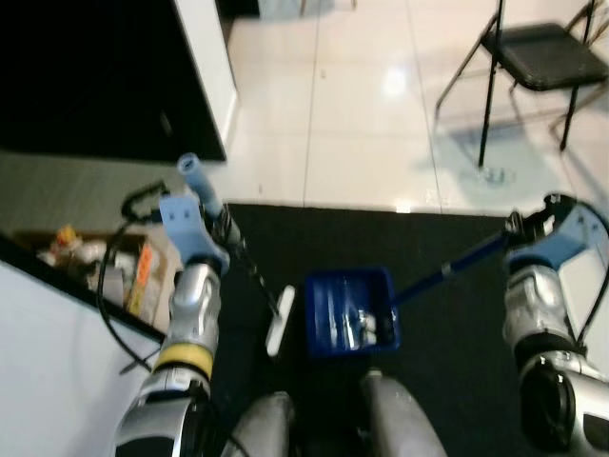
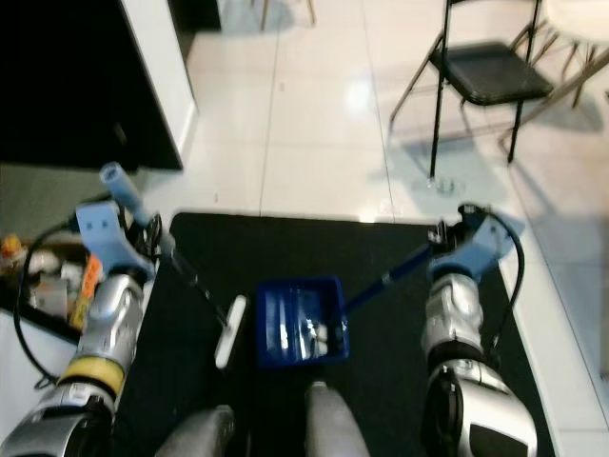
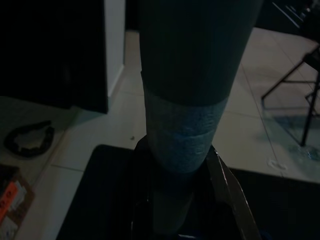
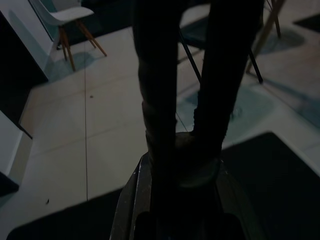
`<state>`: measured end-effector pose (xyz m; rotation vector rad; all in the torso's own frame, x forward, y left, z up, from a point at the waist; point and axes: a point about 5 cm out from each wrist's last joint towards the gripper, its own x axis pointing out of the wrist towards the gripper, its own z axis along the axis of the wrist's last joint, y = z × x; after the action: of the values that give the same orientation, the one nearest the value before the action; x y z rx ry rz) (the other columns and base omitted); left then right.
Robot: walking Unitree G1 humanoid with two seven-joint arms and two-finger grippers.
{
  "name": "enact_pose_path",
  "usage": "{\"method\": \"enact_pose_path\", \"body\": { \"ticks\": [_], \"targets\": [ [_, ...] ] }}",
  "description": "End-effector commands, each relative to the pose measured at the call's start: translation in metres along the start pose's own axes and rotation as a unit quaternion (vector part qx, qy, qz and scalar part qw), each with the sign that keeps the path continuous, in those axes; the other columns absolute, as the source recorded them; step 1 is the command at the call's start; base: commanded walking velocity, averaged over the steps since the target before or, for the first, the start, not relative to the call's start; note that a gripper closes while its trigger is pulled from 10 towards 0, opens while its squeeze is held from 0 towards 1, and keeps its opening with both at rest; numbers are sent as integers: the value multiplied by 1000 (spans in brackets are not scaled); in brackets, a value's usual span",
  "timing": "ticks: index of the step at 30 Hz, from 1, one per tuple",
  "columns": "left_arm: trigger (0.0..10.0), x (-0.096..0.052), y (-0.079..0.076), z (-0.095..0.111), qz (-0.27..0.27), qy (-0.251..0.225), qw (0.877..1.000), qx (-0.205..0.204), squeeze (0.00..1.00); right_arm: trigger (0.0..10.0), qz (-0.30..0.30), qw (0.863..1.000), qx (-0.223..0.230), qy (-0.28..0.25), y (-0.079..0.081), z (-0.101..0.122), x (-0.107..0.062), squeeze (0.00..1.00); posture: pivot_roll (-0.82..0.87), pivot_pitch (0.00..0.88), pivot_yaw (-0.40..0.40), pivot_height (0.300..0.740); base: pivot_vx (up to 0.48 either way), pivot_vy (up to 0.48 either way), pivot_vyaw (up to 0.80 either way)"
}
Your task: Sweep floor
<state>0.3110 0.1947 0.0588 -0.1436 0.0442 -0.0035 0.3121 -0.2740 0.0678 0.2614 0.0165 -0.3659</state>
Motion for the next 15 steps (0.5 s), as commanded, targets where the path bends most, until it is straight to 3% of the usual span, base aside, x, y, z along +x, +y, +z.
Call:
{"method": "enact_pose_path", "body": {
  "ticks": [1, 10, 15],
  "targets": [
    [10000, -1, 1, 3, -1, -12, 1000, 2, 0, 10000, 4, 1000, 7, -6, 5, 0, 0, 0, -14, 89, -6, 740, 480, 0, 0],
    [10000, -1, -1, 3, -7, -12, 1000, 1, 0, 10000, -1, 1000, 18, -3, 5, 0, 0, 0, -13, 96, -5, 740, 472, 0, 0],
    [10000, -1, -2, 2, -8, -12, 1000, -1, 0, 10000, -7, 1000, 20, 1, 3, -1, 0, 0, -12, 100, -7, 740, 472, 0, -759]
  ]
}}
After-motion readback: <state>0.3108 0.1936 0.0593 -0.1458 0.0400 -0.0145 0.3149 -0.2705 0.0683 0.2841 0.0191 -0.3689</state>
